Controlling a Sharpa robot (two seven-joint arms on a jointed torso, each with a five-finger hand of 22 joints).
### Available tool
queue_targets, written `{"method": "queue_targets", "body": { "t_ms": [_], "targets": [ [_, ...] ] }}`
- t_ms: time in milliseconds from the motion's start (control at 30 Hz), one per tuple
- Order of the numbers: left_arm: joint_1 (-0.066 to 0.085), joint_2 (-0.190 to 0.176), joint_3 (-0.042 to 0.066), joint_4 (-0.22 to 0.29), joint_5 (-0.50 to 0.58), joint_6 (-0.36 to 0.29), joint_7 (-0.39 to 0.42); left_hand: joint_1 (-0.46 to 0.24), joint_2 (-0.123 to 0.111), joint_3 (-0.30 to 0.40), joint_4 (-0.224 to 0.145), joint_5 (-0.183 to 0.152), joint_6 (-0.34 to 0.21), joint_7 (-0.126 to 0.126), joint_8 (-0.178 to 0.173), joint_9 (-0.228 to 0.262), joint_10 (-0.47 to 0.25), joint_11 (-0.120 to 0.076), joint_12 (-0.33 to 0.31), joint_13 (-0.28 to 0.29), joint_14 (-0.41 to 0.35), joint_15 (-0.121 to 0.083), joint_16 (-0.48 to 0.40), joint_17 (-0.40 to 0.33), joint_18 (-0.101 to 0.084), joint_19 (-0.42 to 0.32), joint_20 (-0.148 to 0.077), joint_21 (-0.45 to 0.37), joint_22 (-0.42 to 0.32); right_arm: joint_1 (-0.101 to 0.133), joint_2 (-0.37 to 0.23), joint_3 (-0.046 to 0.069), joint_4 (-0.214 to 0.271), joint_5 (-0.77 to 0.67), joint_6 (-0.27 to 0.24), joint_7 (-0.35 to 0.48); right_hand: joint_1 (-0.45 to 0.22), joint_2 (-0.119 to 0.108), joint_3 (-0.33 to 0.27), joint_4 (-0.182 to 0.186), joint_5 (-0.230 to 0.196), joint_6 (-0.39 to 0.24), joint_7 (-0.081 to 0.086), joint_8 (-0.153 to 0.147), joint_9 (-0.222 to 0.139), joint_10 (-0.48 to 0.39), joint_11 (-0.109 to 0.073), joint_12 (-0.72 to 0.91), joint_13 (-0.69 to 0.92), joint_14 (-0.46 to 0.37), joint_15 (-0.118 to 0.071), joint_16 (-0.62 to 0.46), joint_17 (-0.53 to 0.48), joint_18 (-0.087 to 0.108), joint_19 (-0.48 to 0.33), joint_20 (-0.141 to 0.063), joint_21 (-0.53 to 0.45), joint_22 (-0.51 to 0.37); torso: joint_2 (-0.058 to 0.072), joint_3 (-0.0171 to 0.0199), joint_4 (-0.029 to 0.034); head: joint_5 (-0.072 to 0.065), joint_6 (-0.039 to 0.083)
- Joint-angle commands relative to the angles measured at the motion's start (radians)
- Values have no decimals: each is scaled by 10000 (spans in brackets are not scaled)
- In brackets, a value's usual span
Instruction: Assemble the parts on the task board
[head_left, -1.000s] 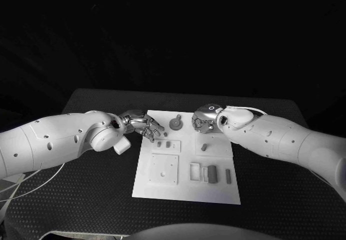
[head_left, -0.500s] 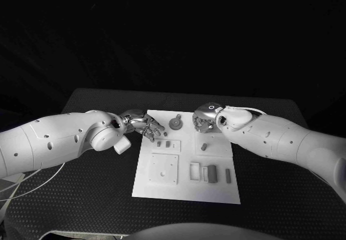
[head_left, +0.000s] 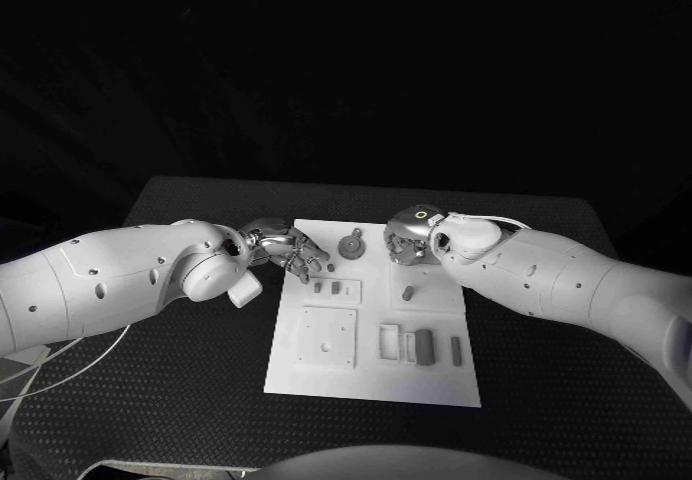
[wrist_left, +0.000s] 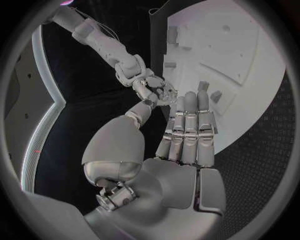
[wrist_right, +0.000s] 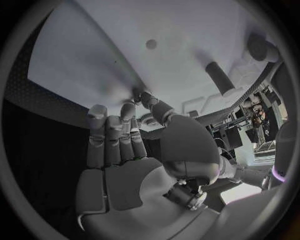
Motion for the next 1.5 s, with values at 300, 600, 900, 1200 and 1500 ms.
{"method": "queue_targets", "body": {
  "t_ms": [300,600,900,1200,1500],
  "targets": [
    [5,14,4,17,-49,133,96,-24,-59,-19,-64,-37,-22,35,34,-7,4,40,-20,-16,85,1,-49,15,-83,-4,-18,14,11,-201,-18,-115,5,-84,1134,180,223,882,181,-74,13,145,79,182,71,70,-129,50,-48,4,-106,-10,28,678,-18,-9,-57,81,-1,-2,-2,22,-19],
    [5,15,4,21,-78,150,78,-17,-59,-17,-70,-37,-20,35,35,-7,4,40,-19,-16,86,1,-51,18,-83,-5,-18,14,11,-202,-64,-115,48,-12,957,263,402,1103,351,-196,9,321,12,278,122,154,-189,59,-77,44,-150,20,51,678,-1,6,-14,135,-1,7,-10,26,-33],
    [5,12,4,23,-87,156,71,-12,-60,-15,-76,-37,-21,36,36,-6,4,40,-19,-16,86,2,-53,20,-84,-6,-17,14,11,-206,-95,-115,57,128,744,291,491,892,317,-190,-1,256,30,243,125,175,-175,45,-103,49,-153,10,57,678,-5,10,3,153,0,8,-22,10,-22],
    [5,-15,4,34,-92,149,64,-12,-60,-16,-78,-37,-22,37,36,-6,3,41,-19,-16,86,2,-56,23,-85,-5,-16,14,12,-204,-222,-114,178,179,450,313,515,905,329,-180,2,328,6,283,150,232,-198,66,-106,99,-164,26,62,678,46,5,26,153,-5,0,-7,-4,-11],
    [5,-39,4,38,-94,143,65,-11,-61,-16,-81,-37,-23,39,35,-6,3,41,-19,-16,86,3,-59,25,-85,-6,-15,13,12,-200,-382,-106,411,314,351,308,559,973,352,-180,-2,393,-19,319,178,285,-222,69,-120,150,-185,30,62,678,86,-1,47,155,-4,-7,-16,4,-10]
  ]
}}
